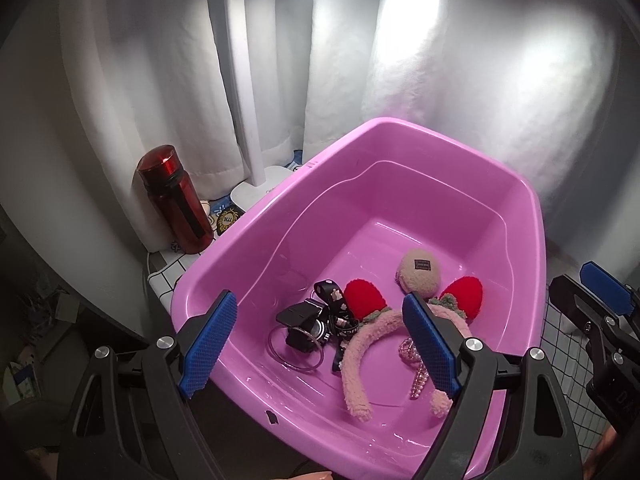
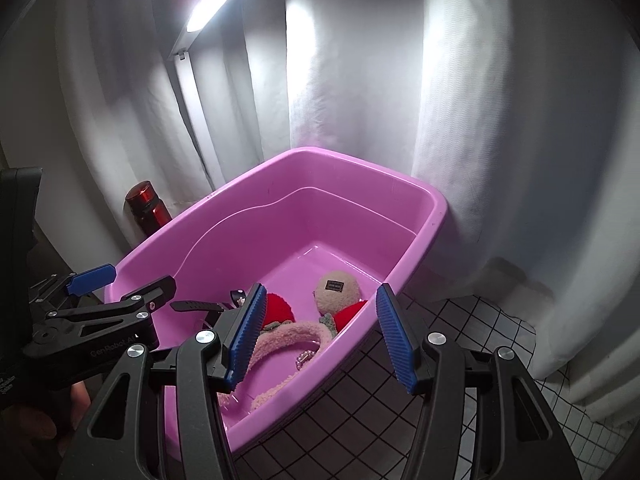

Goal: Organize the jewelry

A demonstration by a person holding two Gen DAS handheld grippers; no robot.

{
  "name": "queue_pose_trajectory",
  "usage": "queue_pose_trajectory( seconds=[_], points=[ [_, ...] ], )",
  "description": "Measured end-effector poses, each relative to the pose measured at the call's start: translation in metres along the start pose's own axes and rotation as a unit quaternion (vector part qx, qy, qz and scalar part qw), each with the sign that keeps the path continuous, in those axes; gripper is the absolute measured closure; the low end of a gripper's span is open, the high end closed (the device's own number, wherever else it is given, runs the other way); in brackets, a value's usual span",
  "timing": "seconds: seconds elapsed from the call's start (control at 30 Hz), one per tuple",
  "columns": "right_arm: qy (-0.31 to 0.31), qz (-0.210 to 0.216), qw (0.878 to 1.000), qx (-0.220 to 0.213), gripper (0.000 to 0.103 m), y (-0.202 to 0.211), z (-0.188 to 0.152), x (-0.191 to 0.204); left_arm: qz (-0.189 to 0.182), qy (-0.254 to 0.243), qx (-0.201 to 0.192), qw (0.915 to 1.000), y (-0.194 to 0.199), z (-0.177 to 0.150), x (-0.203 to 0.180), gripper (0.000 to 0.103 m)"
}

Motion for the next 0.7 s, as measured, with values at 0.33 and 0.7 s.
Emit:
queue_pose_trajectory(
  seconds=[0.33, 0.7],
  points=[
    [-0.012, -0.011, 1.0, -0.001, 0.048, 0.012, -0.009, -0.012, -0.002, -0.006, -0.003, 1.0, 0.01, -0.006, -0.012, 0.02],
    [-0.021, -0.016, 1.0, 0.001, 0.047, 0.018, -0.016, -0.02, 0.0, -0.014, -0.003, 0.9999, 0.016, -0.011, -0.021, 0.02]
  ],
)
Point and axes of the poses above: each gripper's, at about its wrist camera, not at the fingertips, and y roughly against the way its jaws point, x to its left, z to its top, the point moved 7 cm from there along -y, roughly the way its jaws point, and after that the axes turned 6 degrees about x, right-handed, at the moved point
